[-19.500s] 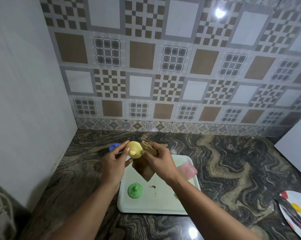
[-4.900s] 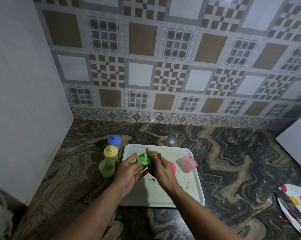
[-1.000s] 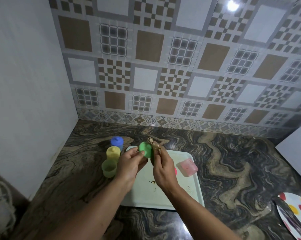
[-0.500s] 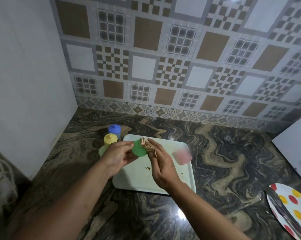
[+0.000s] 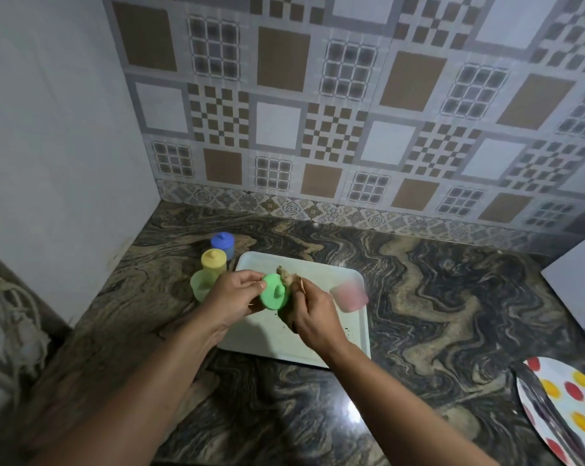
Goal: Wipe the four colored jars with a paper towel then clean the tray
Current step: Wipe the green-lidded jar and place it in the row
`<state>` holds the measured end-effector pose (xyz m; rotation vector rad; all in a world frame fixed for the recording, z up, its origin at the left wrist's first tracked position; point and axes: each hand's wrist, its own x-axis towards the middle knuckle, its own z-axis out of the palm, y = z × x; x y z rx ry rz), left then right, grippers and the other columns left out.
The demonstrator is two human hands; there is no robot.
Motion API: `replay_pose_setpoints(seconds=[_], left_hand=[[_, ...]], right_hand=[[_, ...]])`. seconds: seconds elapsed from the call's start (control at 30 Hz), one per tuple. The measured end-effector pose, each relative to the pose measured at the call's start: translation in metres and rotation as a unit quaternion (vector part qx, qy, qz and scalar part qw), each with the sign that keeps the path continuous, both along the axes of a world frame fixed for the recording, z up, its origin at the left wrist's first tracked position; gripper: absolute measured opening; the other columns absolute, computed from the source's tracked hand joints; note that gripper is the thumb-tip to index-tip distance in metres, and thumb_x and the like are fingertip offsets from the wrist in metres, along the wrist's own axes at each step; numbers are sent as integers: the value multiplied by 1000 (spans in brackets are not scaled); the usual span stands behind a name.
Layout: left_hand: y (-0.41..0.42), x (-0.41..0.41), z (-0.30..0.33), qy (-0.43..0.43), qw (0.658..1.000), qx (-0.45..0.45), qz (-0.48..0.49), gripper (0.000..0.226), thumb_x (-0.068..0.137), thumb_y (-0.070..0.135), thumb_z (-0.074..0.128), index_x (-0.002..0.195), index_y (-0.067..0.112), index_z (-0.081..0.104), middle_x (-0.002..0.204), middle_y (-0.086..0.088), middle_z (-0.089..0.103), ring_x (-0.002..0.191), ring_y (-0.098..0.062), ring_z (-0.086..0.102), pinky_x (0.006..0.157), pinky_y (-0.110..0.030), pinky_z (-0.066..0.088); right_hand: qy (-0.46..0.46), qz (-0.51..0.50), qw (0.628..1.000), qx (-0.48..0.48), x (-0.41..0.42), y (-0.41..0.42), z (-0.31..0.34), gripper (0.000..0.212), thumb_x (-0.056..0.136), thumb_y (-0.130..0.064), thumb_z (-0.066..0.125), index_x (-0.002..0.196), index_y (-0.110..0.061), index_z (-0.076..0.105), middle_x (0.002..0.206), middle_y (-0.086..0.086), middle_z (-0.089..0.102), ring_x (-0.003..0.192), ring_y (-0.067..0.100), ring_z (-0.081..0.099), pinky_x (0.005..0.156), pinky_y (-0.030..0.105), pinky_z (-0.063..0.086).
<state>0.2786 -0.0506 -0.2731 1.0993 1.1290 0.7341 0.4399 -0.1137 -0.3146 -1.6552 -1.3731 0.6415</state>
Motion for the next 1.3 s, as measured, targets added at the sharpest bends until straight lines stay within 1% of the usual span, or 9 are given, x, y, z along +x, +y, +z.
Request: replay_pose_setpoints(seconds=[0.1,0.2,0.37,0.5,0.67,0.87,1.07,1.2,1.3], left_hand=[[-7,3,-1,0,1000,23,18,11,97,6,62,96,15,69,96,-5,76,86,-16,73,73,-33,62],[-11,4,-6,56,993,95,43,12,97,10,65,94,22,67,103,-3,76,93,-15,73,81,-34,61],[-26,17,-3,136,960,237,59,24,94,8,65,89,32,65,89,11,77,83,-1,72,80,-25,56],[-37,19,-1,144,934,315,89,17,94,9,66,100,26,69,87,24,73,86,3,71,76,-23,57],[-40,21,4,119,930,330,108,23,96,11,65,97,34,63,82,43,66,85,7,69,71,-13,52],[-33,26,1,81,951,275,115,29,95,4,64,93,32,66,88,15,76,88,-1,73,79,-17,56],[-29,11,-11,65,959,223,162,21,95,16,67,94,38,68,97,9,78,93,-8,74,86,-37,59],[-27,6,-7,129,950,228,172,11,95,18,67,98,28,67,91,15,75,86,3,71,77,-24,56],[-31,12,-6,143,952,213,169,13,95,10,65,100,22,69,85,18,73,85,4,70,76,-22,54]], right_hand=[[69,-61,986,-138,19,9,8,36,109,-27,43,89,-14,69,86,-1,72,87,16,64,76,29,51],[88,-76,992,-58,25,3,22,34,111,-26,42,101,-15,73,88,-8,72,88,10,65,74,20,51],[-135,60,980,133,9,-5,22,34,106,-28,42,126,-21,69,127,-8,67,106,16,71,93,35,56],[-243,65,958,137,23,-3,18,28,102,-30,44,112,-17,67,112,2,70,96,27,68,80,39,53],[-20,3,996,-83,35,6,19,35,99,-33,38,87,-17,66,72,1,72,67,20,68,66,42,59],[-102,79,973,189,10,-5,25,41,106,-14,46,145,-15,60,150,1,60,138,11,56,114,23,44],[1,29,996,-89,20,13,19,45,93,-54,38,93,-22,70,80,5,75,77,25,74,78,48,62],[-77,38,991,102,13,1,18,30,103,-30,43,114,-24,70,106,-5,66,94,15,67,82,36,56],[-227,90,954,173,2,0,15,30,105,-23,55,134,-20,64,115,-1,60,95,21,64,66,35,54]])
